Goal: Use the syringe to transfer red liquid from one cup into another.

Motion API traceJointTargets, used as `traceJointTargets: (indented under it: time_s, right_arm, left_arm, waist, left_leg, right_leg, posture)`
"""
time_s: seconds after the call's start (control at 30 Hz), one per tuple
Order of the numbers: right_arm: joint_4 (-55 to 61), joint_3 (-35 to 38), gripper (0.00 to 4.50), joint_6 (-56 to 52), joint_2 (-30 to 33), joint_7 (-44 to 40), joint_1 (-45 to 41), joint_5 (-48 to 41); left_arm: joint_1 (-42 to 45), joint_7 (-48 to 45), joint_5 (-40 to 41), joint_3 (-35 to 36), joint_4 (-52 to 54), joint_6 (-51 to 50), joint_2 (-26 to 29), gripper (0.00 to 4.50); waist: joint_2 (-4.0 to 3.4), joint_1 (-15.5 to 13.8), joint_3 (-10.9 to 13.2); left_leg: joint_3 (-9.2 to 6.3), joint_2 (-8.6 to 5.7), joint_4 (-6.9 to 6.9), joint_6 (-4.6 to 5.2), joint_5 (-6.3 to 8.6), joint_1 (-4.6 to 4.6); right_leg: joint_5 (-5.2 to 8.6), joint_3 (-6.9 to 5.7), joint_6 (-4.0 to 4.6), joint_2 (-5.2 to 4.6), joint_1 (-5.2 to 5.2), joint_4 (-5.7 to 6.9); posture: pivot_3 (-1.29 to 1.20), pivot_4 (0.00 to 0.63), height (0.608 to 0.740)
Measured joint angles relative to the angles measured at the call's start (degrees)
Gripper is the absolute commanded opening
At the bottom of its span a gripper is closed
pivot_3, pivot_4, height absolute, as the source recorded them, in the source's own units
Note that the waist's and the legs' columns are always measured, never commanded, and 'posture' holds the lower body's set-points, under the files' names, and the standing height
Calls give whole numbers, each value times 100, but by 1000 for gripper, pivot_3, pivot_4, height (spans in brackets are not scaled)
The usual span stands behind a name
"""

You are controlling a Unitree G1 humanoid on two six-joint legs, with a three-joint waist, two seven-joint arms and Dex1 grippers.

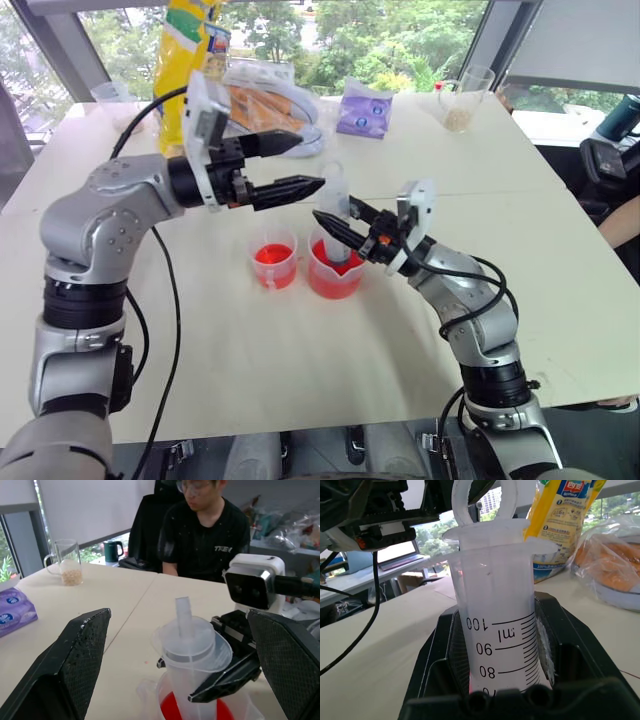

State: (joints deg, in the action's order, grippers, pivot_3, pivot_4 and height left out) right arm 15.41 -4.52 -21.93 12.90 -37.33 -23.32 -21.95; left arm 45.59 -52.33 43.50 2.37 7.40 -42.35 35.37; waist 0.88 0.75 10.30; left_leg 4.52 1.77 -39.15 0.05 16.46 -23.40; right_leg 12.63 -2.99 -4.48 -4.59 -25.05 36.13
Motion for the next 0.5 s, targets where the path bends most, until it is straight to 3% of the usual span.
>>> traceJointTargets:
  time_s: [0.17,0.27,0.5]
  right_arm:
    - [0,-83,1412,45,3,-5,3,47]
    - [0,-87,1412,62,18,-5,4,51]
    - [15,-117,1412,116,78,-22,7,78]
  left_arm:
    - [61,-6,-96,-185,-55,1,-248,4500]
    - [77,-16,-138,-227,-54,1,-317,3650]
    - [79,-70,-189,-326,-57,-37,-366,314]
  waist:
    - [0,-4,0]
    - [0,-3,0]
    - [0,1,0]
  left_leg:
    - [0,-1,0,0,0,-1]
    - [-1,0,0,0,0,0]
    - [-1,0,0,0,0,0]
  right_leg:
    - [0,0,0,0,0,0]
    - [0,0,0,0,0,0]
    - [0,0,0,0,0,0]
  posture:
    - [0,150,740]
    - [0,150,740]
    - [0,150,740]
